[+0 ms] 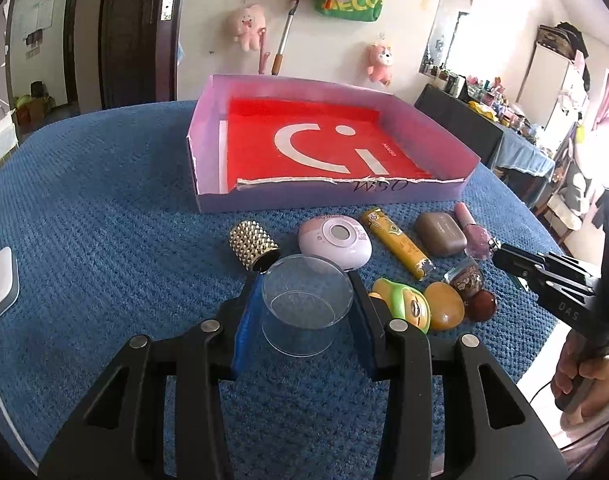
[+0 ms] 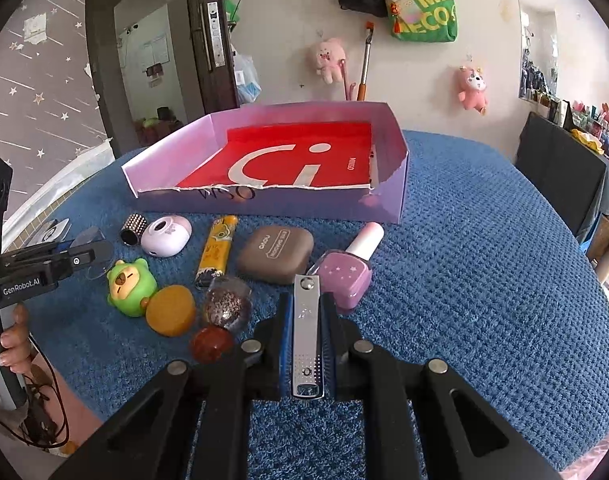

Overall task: Organize rigid objects
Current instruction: 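Carry the cup and the clipper with both tools over the pink box, then lower the cup and clipper onto the red mat and open both tools, then withdraw both open tools from the box back toward the table items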

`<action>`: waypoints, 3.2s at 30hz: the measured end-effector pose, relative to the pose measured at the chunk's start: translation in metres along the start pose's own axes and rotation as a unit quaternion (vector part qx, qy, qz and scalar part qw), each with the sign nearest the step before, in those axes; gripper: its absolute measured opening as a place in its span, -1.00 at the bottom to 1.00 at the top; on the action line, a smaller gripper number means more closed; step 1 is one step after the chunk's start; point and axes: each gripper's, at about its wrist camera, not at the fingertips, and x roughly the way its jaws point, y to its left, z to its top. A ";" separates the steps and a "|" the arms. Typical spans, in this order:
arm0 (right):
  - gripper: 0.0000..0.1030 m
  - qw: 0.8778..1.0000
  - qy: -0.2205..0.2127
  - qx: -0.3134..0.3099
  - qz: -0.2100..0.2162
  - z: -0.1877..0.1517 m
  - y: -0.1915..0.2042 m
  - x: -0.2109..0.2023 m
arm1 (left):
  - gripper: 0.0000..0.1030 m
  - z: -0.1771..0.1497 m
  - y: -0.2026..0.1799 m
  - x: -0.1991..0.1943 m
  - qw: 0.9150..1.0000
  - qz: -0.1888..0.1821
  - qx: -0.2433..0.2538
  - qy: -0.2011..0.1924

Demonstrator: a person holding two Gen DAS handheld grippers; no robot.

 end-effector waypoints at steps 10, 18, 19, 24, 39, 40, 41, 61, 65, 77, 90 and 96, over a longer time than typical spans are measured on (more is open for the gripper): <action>-0.72 0.999 -0.036 -0.007 0.006 0.030 -0.004 -0.007 | -0.25 0.039 -0.004 -0.010 0.999 -0.007 0.010 -0.041; -0.72 0.996 -0.066 -0.064 0.009 0.092 0.006 0.004 | -0.24 0.090 -0.002 0.016 0.999 0.006 0.025 -0.045; -0.72 0.995 -0.065 -0.069 0.009 0.098 0.008 0.009 | -0.24 0.095 -0.001 0.021 0.999 0.005 0.025 -0.042; -0.72 0.994 -0.046 -0.096 0.000 0.127 0.013 0.043 | -0.25 0.115 0.001 0.050 0.999 0.018 0.033 -0.018; -0.72 0.984 0.113 -0.132 -0.040 0.144 -0.009 0.137 | -0.24 0.123 0.007 0.129 0.994 0.034 0.051 0.092; -0.72 0.983 0.120 -0.134 -0.041 0.144 -0.010 0.140 | -0.24 0.122 0.007 0.132 0.993 0.034 0.052 0.097; -0.72 0.981 0.131 -0.138 -0.045 0.144 -0.011 0.144 | -0.24 0.122 0.007 0.133 0.993 0.036 0.054 0.100; -0.73 0.968 0.179 -0.169 -0.049 0.136 -0.007 0.157 | -0.23 0.117 0.002 0.138 0.989 0.058 0.079 0.112; -0.73 0.969 0.176 -0.168 -0.045 0.136 -0.007 0.157 | -0.23 0.118 0.003 0.135 0.989 0.056 0.080 0.108; -0.22 0.973 0.165 -0.159 -0.025 0.139 -0.003 0.152 | 0.15 0.127 0.007 0.123 0.994 0.032 0.060 0.089; 0.61 0.989 0.085 -0.122 -0.028 0.164 -0.013 0.089 | 0.54 0.143 0.000 0.054 0.999 0.025 0.048 -0.003; 0.91 0.993 0.019 -0.112 -0.028 0.174 -0.005 0.034 | 0.78 0.141 -0.011 -0.003 0.995 0.028 0.053 -0.078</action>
